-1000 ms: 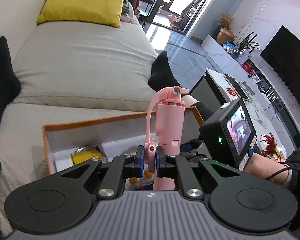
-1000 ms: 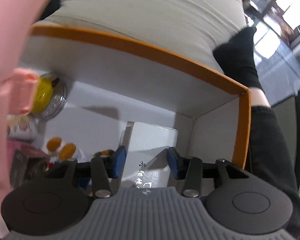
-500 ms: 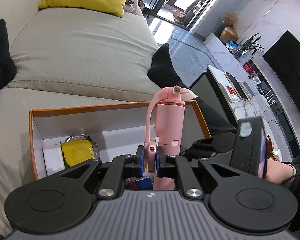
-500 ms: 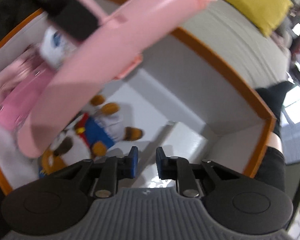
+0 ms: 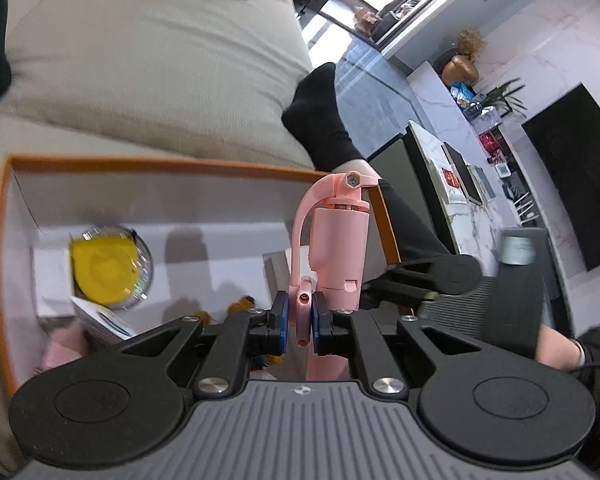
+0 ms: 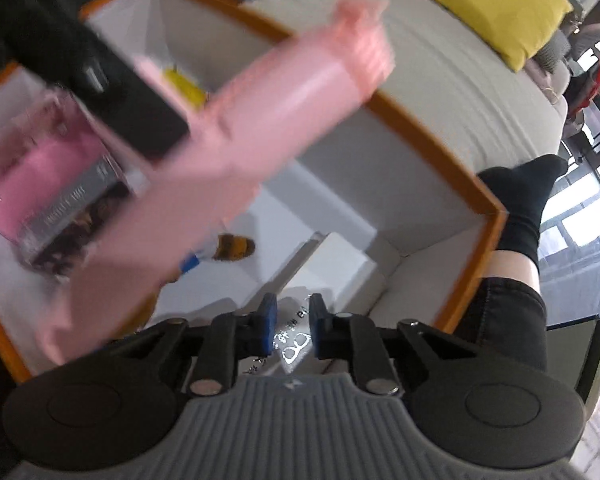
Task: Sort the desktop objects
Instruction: 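Lower the pink fan into the box and open the left gripper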
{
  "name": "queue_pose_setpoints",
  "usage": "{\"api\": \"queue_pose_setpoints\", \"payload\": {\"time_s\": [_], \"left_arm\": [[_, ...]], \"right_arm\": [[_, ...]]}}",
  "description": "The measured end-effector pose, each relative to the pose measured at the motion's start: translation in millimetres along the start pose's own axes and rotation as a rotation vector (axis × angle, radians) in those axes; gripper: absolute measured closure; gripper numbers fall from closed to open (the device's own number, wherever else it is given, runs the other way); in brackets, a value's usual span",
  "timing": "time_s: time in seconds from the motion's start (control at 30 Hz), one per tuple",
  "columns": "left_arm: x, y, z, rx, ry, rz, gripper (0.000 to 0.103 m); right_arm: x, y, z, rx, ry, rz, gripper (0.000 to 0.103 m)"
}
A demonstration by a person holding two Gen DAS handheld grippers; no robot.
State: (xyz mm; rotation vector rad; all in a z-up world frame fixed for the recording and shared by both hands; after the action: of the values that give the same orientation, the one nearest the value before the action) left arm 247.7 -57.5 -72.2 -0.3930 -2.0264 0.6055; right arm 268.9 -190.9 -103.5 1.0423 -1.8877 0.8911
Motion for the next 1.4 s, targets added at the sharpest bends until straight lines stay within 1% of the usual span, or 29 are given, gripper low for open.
{"api": "queue_pose_setpoints", "payload": {"time_s": [0.1, 0.2, 0.27, 0.5, 0.6, 0.7, 0.83, 0.9, 1.03, 1.1, 1.33, 1.4], "left_arm": [[-15.6, -0.2, 2.7, 0.038, 0.023, 0.000, 0.091], [-31.1, -0.7, 6.1, 0.062, 0.046, -0.029, 0.091], [-40.2, -0.6, 8.8, 0.072, 0.062, -0.061, 0.091], [-57.7, 3.2, 14.5, 0.062, 0.110, -0.191, 0.091], [-65.2, 6.5, 16.7, 0.089, 0.129, -0.217, 0.090], [-73.4, 9.8, 19.4, 0.128, 0.151, -0.222, 0.089], [-77.7, 11.9, 20.2, 0.176, 0.160, -0.206, 0.083], [-78.7, 9.0, 21.0, 0.173, 0.168, -0.199, 0.081], [-80.7, 3.7, 21.6, 0.175, 0.176, -0.165, 0.076], [-80.7, 2.0, 21.6, 0.166, 0.177, -0.163, 0.074], [-83.0, 1.9, 19.8, 0.158, 0.178, -0.148, 0.069], [-82.1, 2.5, 20.1, 0.160, 0.176, -0.140, 0.069]], "right_arm": [[15.6, -6.4, -0.1, -0.011, -0.023, 0.030, 0.084], [21.0, -9.5, 0.1, -0.030, -0.027, 0.038, 0.084], [26.5, 0.1, 1.0, -0.052, -0.023, 0.028, 0.084], [13.0, 0.6, 10.8, -0.097, -0.027, 0.009, 0.084], [5.8, -5.6, 8.0, -0.104, -0.037, -0.001, 0.084], [6.1, -7.2, 7.8, -0.110, -0.044, -0.002, 0.082], [7.1, -9.1, 8.0, -0.107, -0.051, -0.007, 0.080], [7.7, -7.2, 8.7, -0.102, -0.053, -0.010, 0.077], [7.6, -1.4, 9.3, -0.069, -0.045, 0.003, 0.077], [7.6, 1.0, 8.7, -0.058, -0.033, 0.005, 0.077], [5.5, 4.7, 8.2, -0.057, -0.011, -0.003, 0.077], [5.8, 6.0, 7.6, -0.055, -0.007, -0.003, 0.077]]}}
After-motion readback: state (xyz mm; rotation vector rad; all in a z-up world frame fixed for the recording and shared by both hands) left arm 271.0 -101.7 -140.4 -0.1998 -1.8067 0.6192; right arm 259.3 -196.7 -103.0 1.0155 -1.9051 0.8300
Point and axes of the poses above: each gripper's, at about its wrist camera, not at the fingertips, and x roughly against the way its jaws point, y to its left, z to its underside, the point moved 3 cm from there along -x, roughly the way its jaws point, and after that the axes turned 4 degrees about -y, right-handed, at the moved point
